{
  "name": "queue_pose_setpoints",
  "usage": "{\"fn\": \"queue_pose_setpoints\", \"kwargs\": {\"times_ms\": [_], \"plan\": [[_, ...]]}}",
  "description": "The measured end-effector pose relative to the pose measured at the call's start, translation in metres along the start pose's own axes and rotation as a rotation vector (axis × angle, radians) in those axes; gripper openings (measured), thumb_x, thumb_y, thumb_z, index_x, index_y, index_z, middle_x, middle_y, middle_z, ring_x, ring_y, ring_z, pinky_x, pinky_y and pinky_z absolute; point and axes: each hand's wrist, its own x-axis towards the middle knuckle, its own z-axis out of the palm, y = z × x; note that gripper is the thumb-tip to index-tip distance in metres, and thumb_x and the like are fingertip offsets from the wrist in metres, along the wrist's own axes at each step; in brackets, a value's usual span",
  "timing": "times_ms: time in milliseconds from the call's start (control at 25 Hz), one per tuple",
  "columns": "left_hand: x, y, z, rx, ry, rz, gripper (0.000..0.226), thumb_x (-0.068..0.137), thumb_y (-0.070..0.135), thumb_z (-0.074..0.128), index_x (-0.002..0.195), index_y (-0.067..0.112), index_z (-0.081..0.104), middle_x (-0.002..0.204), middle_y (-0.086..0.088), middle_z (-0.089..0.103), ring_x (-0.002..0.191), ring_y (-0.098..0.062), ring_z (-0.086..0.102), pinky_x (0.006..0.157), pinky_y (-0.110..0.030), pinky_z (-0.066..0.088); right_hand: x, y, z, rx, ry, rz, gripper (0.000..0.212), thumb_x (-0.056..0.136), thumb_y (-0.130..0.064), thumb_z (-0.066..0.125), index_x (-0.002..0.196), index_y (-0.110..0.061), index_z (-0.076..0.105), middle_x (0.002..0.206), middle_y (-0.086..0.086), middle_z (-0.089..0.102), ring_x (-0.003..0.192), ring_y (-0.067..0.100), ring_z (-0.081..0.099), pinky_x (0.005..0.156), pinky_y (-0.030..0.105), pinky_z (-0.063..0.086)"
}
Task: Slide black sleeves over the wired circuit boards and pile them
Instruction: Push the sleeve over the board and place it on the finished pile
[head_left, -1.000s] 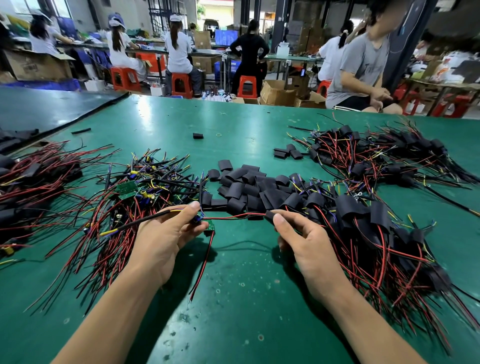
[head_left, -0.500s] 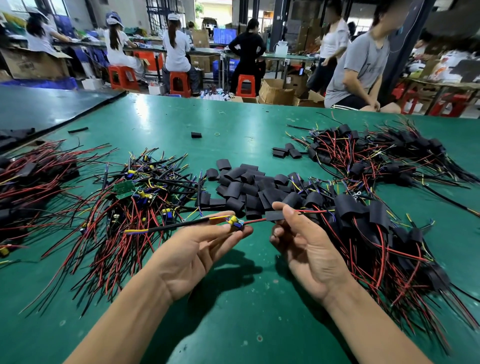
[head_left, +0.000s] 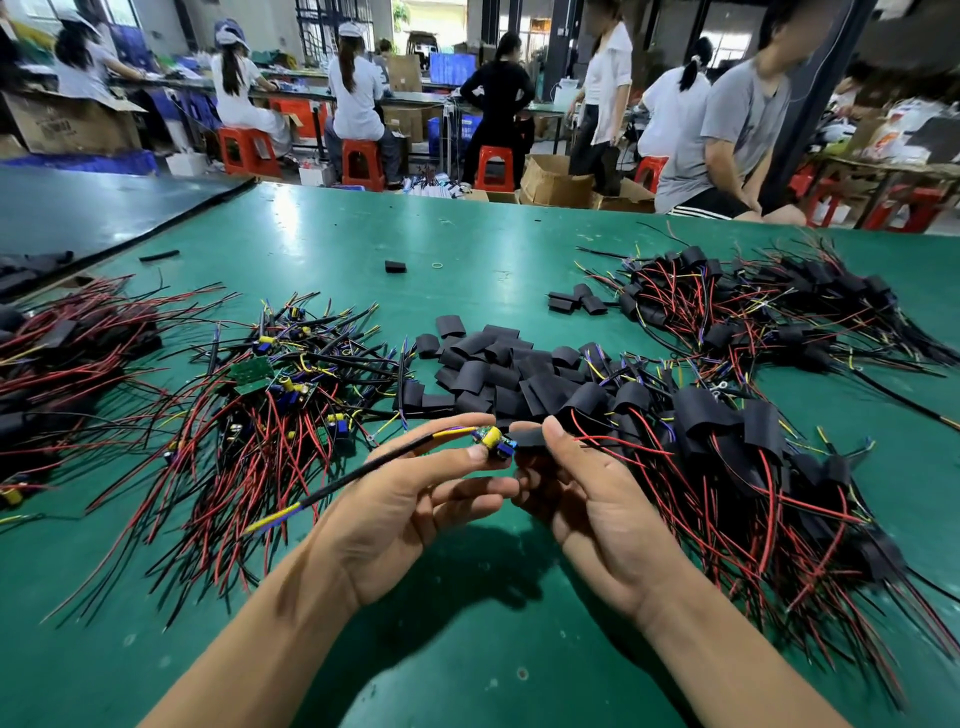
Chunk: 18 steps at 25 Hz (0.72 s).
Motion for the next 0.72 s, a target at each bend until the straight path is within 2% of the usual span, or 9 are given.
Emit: {"fn": "queue_pose_setpoints", "kwargs": {"times_ms": [200, 360, 480, 720], "plan": [[0.004, -0.0022, 0.0011, 0.018, 0.07, 0.034, 0.027, 0.065, 0.008, 0.074, 0.091, 0.005, 0.074, 0.086, -0.018, 0.074, 0.069, -0.025, 0.074, 0.056, -0.023, 0.059, -0.0033, -0.0062, 0.0012, 0.023, -0.021, 0.003, 0.038, 0.068, -0.027, 0.077, 0.098, -0.004, 0.078, 0.09, 0.012, 0.073, 0.071, 0.017, 0.069, 0.068, 0.026, 0.059], [0.0054, -0.0028, 0.0001, 0.018, 0.086, 0.026, 0.036, 0.066, 0.012, 0.075, 0.098, 0.001, 0.066, 0.085, -0.017, 0.074, 0.068, -0.023, 0.074, 0.055, -0.023, 0.058, -0.0039, -0.0036, 0.0027, -0.083, 0.023, -0.069, 0.032, 0.067, -0.026, 0.077, 0.092, -0.006, 0.079, 0.087, 0.013, 0.075, 0.068, 0.017, 0.07, 0.066, 0.025, 0.058], [0.0059, -0.0046, -0.0002, 0.042, 0.08, 0.032, 0.035, 0.064, 0.012, 0.077, 0.096, 0.001, 0.065, 0.085, -0.018, 0.074, 0.068, -0.025, 0.074, 0.055, -0.023, 0.058, -0.0039, -0.0032, 0.0035, -0.068, 0.029, -0.079, 0.025, 0.067, -0.029, 0.077, 0.083, -0.011, 0.081, 0.083, 0.011, 0.075, 0.064, 0.015, 0.07, 0.065, 0.025, 0.059], [0.0062, -0.0094, -0.0045, 0.213, 0.079, 0.183, 0.034, 0.068, 0.015, 0.078, 0.095, -0.001, 0.067, 0.084, -0.018, 0.072, 0.072, -0.031, 0.073, 0.061, -0.028, 0.059, -0.003, 0.0012, 0.0004, -0.132, 0.016, -0.142, 0.035, 0.068, -0.032, 0.081, 0.094, -0.008, 0.079, 0.09, 0.014, 0.076, 0.067, 0.015, 0.069, 0.066, 0.024, 0.057]]}}
